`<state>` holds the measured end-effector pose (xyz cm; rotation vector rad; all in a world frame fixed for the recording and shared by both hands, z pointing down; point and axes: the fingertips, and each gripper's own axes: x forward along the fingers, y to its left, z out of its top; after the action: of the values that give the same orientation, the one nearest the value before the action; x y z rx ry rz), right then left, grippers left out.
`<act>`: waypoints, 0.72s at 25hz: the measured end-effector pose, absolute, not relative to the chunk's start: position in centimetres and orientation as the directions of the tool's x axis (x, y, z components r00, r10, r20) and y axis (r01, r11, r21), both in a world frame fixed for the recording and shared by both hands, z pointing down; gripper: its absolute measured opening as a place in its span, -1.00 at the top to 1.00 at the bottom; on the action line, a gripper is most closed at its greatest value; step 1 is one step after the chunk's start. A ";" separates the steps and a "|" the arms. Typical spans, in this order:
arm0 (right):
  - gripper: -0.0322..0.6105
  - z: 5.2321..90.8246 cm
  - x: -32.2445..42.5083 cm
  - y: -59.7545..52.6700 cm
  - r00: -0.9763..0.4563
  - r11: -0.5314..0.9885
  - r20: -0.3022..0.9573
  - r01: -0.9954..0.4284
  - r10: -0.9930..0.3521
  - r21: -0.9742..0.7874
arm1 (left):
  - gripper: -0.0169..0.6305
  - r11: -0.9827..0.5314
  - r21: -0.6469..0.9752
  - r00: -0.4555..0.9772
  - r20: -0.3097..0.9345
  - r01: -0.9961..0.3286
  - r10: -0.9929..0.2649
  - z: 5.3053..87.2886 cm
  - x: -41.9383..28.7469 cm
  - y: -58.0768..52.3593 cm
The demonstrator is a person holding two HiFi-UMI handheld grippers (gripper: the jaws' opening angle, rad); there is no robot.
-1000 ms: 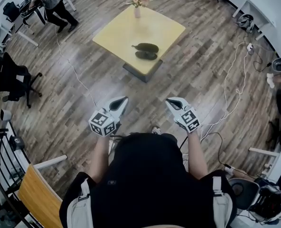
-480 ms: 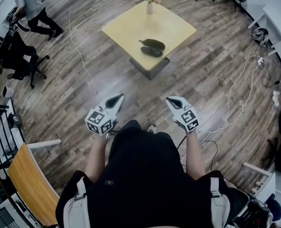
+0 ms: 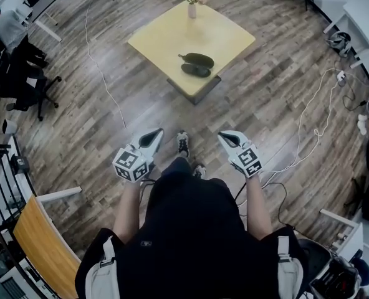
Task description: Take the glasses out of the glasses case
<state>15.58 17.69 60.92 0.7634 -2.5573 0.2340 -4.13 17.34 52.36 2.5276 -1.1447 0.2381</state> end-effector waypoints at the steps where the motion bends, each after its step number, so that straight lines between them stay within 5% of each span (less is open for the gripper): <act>1: 0.89 61.1 15.7 17.2 -0.735 0.828 0.479 -0.560 -0.481 -0.027 | 0.91 -0.616 0.252 0.665 0.291 -0.746 -0.687 52.6 -4.0 16.6; 18: 0.89 61.6 14.4 3.4 -0.638 0.778 0.553 -0.627 -0.536 0.030 | 0.91 -0.711 0.297 0.770 0.235 -0.638 -0.593 53.7 -4.2 -1.1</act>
<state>14.44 3.38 61.57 0.8665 -2.4192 0.2215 -4.15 -1.08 53.71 2.6038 -0.9413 0.1724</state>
